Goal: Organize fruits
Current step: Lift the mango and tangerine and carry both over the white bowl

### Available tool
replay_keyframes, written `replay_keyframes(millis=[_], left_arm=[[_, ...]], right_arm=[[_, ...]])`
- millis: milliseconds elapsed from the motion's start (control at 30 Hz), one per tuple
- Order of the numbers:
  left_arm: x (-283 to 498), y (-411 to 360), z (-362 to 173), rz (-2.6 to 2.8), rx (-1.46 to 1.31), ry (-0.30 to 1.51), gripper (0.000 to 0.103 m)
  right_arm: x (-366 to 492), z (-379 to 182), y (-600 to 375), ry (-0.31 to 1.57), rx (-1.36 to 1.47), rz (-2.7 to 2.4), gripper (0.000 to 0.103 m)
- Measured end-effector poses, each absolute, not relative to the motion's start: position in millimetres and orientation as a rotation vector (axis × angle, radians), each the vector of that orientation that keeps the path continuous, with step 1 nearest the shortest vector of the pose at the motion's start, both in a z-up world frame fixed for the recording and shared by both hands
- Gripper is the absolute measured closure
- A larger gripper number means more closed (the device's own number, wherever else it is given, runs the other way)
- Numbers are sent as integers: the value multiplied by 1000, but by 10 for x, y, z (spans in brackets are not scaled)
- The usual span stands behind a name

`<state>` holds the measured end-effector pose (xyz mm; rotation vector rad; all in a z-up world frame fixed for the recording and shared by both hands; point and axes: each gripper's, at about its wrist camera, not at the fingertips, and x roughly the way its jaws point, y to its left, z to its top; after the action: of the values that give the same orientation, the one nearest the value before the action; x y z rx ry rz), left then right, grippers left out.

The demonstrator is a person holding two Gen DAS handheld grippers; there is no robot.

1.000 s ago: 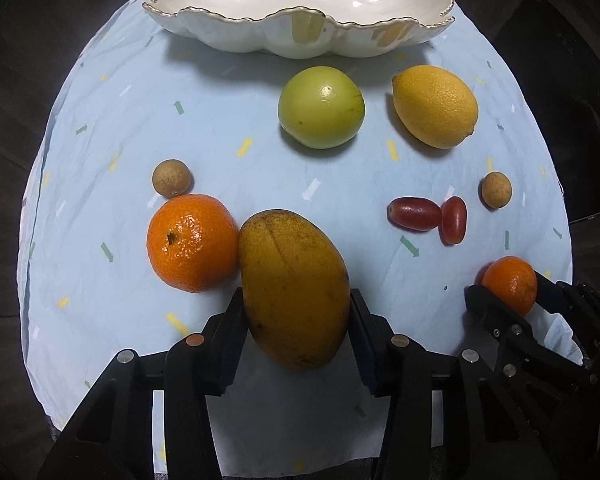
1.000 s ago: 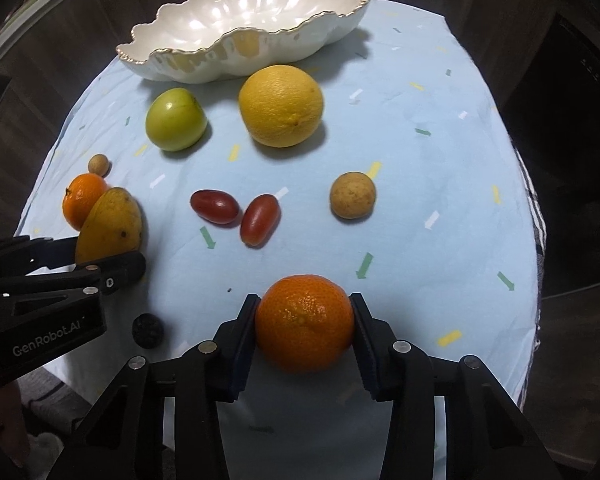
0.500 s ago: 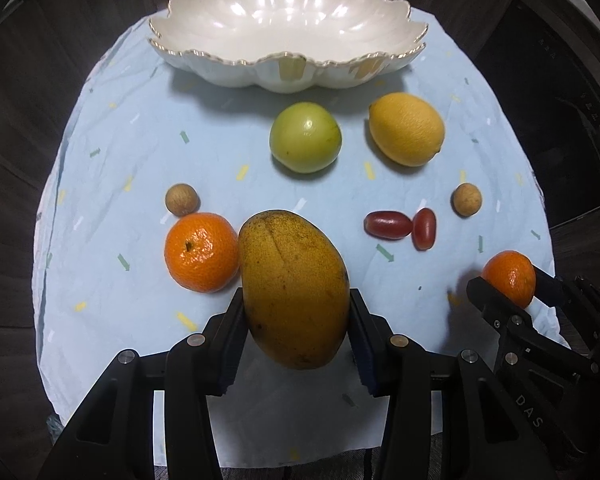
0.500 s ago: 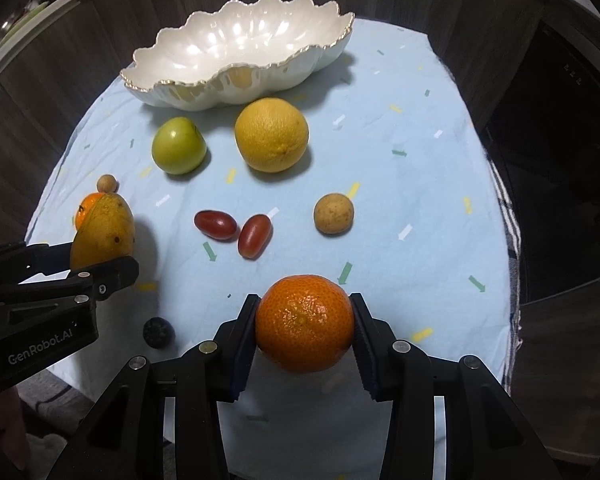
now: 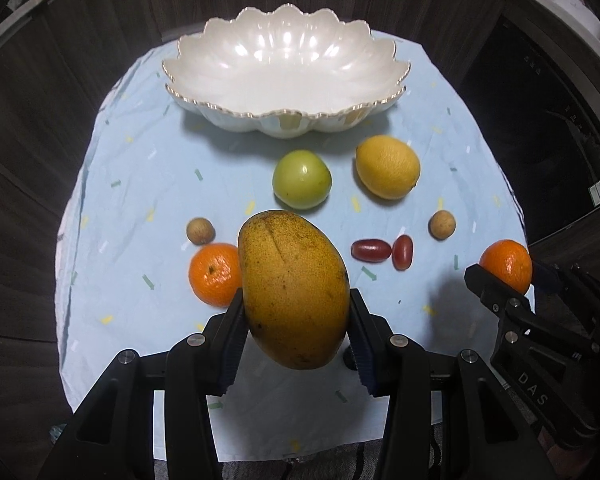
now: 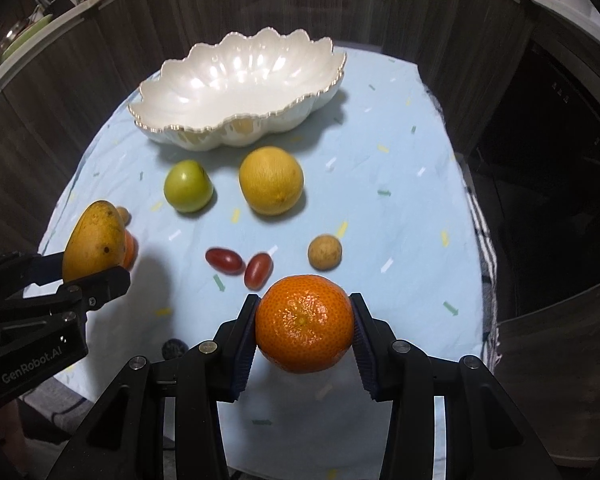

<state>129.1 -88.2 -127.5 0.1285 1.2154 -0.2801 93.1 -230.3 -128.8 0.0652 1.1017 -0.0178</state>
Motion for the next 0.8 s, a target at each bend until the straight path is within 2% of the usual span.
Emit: replay_keyframes(millis=[800], left_arm=[[1760,-794,-748,-273,95,1093,57]], right_arm=[[1459,-702,-2228,985,59,-20,59]])
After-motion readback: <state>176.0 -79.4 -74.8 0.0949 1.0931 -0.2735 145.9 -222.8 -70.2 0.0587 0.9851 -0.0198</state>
